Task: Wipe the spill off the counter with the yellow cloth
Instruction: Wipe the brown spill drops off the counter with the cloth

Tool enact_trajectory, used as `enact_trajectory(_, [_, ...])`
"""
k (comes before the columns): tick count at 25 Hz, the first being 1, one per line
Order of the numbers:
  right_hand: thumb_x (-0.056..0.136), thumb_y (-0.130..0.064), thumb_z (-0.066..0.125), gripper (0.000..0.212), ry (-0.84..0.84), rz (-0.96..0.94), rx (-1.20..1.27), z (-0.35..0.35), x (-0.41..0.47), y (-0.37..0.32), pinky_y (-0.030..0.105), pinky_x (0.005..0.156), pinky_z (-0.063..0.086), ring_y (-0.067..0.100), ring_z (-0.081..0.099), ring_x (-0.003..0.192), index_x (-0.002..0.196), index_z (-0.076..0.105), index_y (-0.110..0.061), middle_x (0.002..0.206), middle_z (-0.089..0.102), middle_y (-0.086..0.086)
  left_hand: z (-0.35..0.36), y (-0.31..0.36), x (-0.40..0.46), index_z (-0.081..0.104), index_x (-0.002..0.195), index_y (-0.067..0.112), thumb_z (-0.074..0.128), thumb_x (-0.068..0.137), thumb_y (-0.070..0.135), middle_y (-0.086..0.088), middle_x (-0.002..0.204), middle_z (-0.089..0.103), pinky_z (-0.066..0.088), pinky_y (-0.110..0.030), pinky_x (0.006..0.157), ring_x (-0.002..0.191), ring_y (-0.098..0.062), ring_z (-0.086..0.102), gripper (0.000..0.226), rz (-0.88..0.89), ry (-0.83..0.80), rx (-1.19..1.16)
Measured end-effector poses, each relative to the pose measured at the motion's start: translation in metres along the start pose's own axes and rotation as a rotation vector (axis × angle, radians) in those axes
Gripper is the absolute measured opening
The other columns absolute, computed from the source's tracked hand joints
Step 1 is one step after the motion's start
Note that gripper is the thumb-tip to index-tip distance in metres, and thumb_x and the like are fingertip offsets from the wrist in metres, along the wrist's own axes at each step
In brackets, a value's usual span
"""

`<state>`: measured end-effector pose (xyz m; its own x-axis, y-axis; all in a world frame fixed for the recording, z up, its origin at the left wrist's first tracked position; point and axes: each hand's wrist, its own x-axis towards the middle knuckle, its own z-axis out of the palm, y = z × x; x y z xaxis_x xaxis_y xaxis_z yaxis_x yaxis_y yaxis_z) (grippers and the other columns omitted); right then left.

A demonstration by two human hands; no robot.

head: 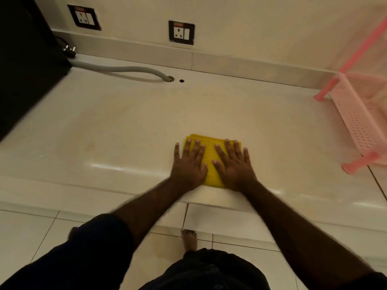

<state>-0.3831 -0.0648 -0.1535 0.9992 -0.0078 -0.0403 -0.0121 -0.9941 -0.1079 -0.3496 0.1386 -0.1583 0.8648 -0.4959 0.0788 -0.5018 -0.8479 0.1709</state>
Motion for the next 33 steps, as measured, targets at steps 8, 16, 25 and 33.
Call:
enact_trajectory(8, [0.098,-0.071,0.012,0.078,0.081,0.297,0.044,0.002,-0.096,0.072,0.06,0.133,0.006,0.031,0.0,0.167,0.168,0.011,-0.038,0.18,0.004,0.002,0.026,0.093,0.013,0.023,0.163,0.015,0.031,0.104,0.046,-0.011,0.173,0.014,0.003,-0.068,0.125,0.161,-0.036,0.003,0.068,0.286,-0.017,-0.005])
enact_trajectory(16, [0.099,-0.07,0.018,0.078,0.056,0.148,0.041,0.002,-0.034,-0.009,0.059,0.133,0.003,0.034,0.001,0.166,0.168,0.015,-0.034,0.179,0.006,0.007,0.005,0.007,-0.007,0.029,0.162,0.015,0.042,0.103,0.045,-0.01,0.172,0.021,0.006,-0.069,0.124,0.16,-0.037,0.011,0.067,0.098,0.019,-0.031])
enact_trajectory(25, [0.106,-0.065,0.028,0.071,-0.046,-0.275,0.024,0.015,0.016,-0.147,0.059,0.133,-0.003,0.029,-0.007,0.166,0.168,0.009,-0.037,0.18,-0.002,0.004,-0.025,-0.109,-0.103,0.015,0.165,0.019,0.006,0.096,0.056,-0.008,0.174,0.009,0.001,-0.067,0.126,0.161,-0.036,0.003,0.079,-0.299,0.002,0.043])
enact_trajectory(33, [0.099,-0.073,0.013,0.077,-0.008,-0.263,0.046,0.017,-0.028,-0.075,0.057,0.133,-0.005,0.025,-0.012,0.165,0.168,0.006,-0.04,0.18,-0.005,-0.002,-0.016,-0.034,-0.107,0.002,0.165,0.015,0.001,0.099,0.053,-0.012,0.174,-0.004,0.0,-0.067,0.125,0.16,-0.038,-0.008,0.076,-0.24,-0.056,0.037])
